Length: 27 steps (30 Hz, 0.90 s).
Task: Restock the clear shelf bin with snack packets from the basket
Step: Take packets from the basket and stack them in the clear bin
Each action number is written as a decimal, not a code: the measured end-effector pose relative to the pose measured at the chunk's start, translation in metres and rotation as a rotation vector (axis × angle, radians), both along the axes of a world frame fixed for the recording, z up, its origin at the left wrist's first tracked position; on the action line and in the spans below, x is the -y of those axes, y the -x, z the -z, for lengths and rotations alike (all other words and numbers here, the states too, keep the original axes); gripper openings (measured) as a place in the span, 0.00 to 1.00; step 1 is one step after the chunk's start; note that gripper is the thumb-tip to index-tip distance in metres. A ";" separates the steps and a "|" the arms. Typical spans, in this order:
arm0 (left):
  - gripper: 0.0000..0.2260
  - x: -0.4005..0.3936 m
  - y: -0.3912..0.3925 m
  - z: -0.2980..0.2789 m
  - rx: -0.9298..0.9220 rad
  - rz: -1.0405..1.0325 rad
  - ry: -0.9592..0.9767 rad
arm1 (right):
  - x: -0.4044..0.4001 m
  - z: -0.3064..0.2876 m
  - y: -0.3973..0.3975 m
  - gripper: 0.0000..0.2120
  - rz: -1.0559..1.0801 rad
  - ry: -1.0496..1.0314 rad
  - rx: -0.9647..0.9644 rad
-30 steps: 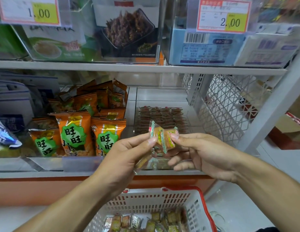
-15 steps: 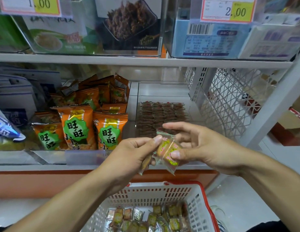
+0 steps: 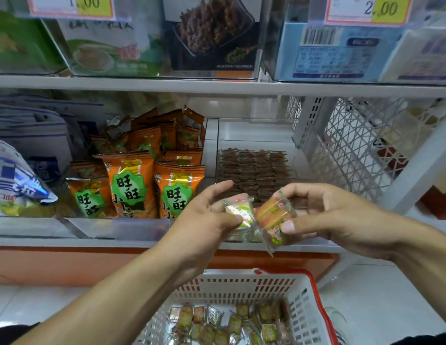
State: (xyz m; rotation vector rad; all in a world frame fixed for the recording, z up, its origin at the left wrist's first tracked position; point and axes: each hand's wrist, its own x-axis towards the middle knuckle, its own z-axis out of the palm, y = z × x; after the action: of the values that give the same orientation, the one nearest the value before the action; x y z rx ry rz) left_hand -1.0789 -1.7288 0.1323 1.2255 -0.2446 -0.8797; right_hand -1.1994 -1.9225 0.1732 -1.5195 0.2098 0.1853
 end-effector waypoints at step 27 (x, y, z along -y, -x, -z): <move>0.28 0.005 0.023 0.023 1.250 0.223 -0.460 | 0.047 0.011 -0.023 0.21 0.131 1.527 -0.089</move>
State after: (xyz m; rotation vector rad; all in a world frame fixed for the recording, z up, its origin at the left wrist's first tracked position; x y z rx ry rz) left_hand -1.1022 -1.7338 0.1091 2.0971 -1.2399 -0.2291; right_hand -1.1763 -1.9692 0.1618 -2.9975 0.5980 -0.0608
